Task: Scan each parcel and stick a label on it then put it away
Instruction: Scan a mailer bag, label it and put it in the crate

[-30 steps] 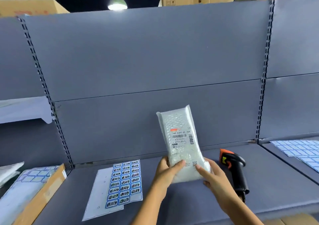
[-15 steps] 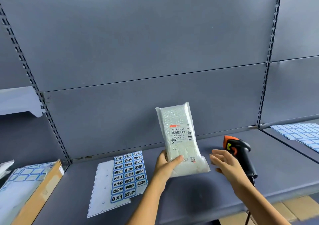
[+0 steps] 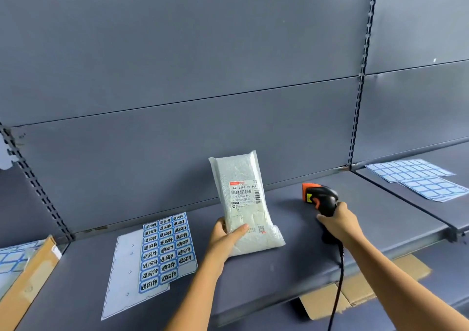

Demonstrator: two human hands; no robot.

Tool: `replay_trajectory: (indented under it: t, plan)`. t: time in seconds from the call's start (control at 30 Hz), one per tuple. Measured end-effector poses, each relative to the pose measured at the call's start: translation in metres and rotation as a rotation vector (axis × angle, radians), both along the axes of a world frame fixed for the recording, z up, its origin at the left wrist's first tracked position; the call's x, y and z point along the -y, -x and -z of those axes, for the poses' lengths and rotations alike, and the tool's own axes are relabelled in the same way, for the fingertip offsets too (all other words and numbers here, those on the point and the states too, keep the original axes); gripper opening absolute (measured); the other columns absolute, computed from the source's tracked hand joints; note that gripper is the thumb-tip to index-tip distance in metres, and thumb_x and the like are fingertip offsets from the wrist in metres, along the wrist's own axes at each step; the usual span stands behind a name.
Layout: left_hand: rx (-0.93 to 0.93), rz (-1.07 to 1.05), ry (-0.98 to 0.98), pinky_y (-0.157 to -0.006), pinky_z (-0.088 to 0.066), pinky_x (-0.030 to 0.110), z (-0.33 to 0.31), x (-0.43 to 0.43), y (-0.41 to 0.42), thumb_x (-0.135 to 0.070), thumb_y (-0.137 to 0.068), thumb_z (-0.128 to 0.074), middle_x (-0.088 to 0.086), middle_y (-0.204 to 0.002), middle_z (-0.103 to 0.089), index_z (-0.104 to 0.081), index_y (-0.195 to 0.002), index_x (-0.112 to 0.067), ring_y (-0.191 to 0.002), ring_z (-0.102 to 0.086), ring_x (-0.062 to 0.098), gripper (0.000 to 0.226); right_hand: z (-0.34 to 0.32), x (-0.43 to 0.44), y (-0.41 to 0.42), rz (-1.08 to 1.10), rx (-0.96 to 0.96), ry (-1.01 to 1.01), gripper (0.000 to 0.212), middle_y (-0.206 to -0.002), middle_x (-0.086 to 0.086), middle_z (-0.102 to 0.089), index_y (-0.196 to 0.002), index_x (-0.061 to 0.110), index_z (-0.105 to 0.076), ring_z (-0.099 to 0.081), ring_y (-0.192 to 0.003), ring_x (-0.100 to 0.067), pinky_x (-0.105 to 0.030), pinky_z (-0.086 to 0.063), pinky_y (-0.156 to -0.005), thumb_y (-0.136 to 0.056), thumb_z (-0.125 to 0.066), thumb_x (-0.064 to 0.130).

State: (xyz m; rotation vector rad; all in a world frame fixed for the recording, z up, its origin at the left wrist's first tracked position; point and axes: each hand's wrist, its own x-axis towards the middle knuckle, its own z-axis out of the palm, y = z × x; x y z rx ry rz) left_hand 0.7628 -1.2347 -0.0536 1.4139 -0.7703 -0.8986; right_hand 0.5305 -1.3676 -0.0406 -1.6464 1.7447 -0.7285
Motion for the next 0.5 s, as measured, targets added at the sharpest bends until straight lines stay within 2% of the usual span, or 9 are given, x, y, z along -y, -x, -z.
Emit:
replay_trajectory:
  t: [0.17, 0.27, 0.37, 0.43, 0.5]
  plan:
    - [0.019, -0.036, 0.048, -0.065, -0.049, 0.014, 0.006, 0.002, 0.001, -0.010, -0.081, -0.073, 0.000, -0.104, -0.069, -0.055, -0.111, -0.012, -0.090, -0.065, 0.009, 0.036, -0.004, 0.002, -0.004, -0.039, 0.064, -0.112, 0.040, -0.091, -0.016, -0.060, -0.100, 0.000, -0.054, -0.054, -0.082, -0.030, -0.030, -0.036, -0.055, -0.068, -0.075, 0.010]
    - [0.026, -0.043, 0.072, -0.069, -0.049, 0.018, 0.007, 0.005, 0.001, -0.010, -0.080, -0.073, 0.000, -0.105, -0.068, -0.054, -0.111, -0.014, -0.091, -0.065, 0.010, 0.036, -0.004, -0.004, -0.012, -0.044, 0.166, -0.095, 0.035, -0.078, -0.015, -0.060, -0.093, 0.001, -0.054, -0.055, -0.069, -0.028, -0.030, -0.039, -0.054, -0.064, -0.075, 0.003]
    - [0.017, -0.014, 0.082, -0.075, -0.051, 0.021, 0.004, 0.010, 0.001, -0.010, -0.081, -0.073, -0.003, -0.106, -0.068, -0.054, -0.112, -0.016, -0.095, -0.065, 0.010, 0.037, -0.010, -0.014, -0.021, -0.034, 0.438, -0.047, 0.027, -0.069, -0.018, -0.059, -0.089, -0.008, -0.057, -0.057, -0.058, -0.029, -0.040, -0.051, -0.062, -0.066, -0.070, -0.009]
    - [-0.001, -0.006, 0.096, -0.079, -0.051, 0.021, 0.003, 0.013, 0.001, -0.008, -0.082, -0.072, -0.004, -0.107, -0.067, -0.054, -0.112, -0.018, -0.097, -0.064, 0.009, 0.037, -0.018, -0.023, -0.027, -0.066, 0.623, -0.053, 0.026, -0.077, -0.021, -0.061, -0.093, -0.010, -0.056, -0.058, -0.061, -0.030, -0.037, -0.053, -0.061, -0.070, -0.068, -0.013]
    - [-0.006, -0.004, 0.111, -0.079, -0.051, 0.020, 0.002, 0.018, 0.001, -0.007, -0.082, -0.071, -0.006, -0.105, -0.067, -0.054, -0.107, -0.022, -0.095, -0.064, 0.008, 0.034, -0.026, -0.035, -0.032, -0.102, 0.770, -0.094, 0.033, -0.085, -0.019, -0.060, -0.100, -0.002, -0.049, -0.057, -0.065, -0.030, -0.033, -0.050, -0.059, -0.075, -0.066, -0.014]
